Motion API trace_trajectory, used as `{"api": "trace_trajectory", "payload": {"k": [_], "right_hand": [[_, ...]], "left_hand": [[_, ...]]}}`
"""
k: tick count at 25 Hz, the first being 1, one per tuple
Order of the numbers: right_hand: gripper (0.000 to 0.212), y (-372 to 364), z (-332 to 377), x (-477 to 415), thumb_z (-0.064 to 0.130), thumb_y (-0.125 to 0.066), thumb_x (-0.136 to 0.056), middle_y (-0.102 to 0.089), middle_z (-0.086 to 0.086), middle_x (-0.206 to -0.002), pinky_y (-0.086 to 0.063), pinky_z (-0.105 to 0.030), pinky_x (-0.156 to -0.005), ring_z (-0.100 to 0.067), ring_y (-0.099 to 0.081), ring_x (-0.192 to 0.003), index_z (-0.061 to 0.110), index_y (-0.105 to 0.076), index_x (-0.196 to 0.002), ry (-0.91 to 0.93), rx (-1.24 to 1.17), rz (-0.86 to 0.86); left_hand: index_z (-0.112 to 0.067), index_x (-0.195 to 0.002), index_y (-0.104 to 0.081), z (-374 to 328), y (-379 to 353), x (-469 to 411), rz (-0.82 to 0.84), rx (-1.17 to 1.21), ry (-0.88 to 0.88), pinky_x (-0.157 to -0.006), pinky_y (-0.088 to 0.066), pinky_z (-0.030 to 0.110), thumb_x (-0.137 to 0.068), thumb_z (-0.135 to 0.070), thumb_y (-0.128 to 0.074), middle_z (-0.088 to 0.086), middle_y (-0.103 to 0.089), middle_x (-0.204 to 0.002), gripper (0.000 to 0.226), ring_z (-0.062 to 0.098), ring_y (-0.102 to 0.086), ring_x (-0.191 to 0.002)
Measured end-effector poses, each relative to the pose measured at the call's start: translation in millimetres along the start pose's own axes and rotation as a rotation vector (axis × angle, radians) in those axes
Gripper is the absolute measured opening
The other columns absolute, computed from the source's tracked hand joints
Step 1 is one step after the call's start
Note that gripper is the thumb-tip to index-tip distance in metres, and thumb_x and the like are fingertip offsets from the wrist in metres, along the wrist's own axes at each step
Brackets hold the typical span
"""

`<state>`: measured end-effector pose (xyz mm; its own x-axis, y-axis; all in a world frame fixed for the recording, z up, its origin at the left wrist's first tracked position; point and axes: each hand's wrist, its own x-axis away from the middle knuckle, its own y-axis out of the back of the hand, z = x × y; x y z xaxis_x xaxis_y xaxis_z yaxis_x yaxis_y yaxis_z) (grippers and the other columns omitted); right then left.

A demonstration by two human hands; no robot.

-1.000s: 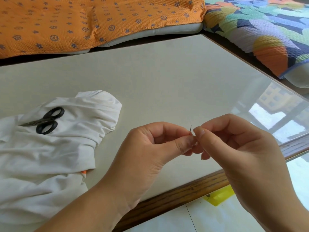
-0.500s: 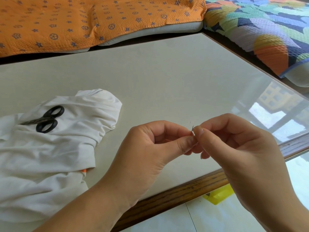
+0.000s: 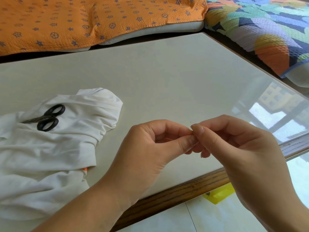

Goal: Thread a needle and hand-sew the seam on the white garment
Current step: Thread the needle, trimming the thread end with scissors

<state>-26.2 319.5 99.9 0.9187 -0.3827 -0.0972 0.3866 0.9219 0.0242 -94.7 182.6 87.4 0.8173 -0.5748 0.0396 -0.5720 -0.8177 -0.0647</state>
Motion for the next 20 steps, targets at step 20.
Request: {"api": "trace_trajectory", "payload": {"k": [20], "right_hand": [[0.016, 5.5, -7.7, -1.7, 0.034, -0.075, -0.078, -0.072, -0.005, -0.07, -0.05, -0.017, -0.063, -0.012, -0.066, -0.065, 0.019, -0.075, -0.079, -0.021, -0.006, 0.1]], "left_hand": [[-0.031, -0.109, -0.056, -6.2, 1.6, 6.5, -0.253, -0.486, -0.479, -0.084, -0.048, 0.013, -0.082, -0.024, -0.076, -0.022, -0.073, -0.098, 0.035, 0.002, -0.067, -0.1]]}}
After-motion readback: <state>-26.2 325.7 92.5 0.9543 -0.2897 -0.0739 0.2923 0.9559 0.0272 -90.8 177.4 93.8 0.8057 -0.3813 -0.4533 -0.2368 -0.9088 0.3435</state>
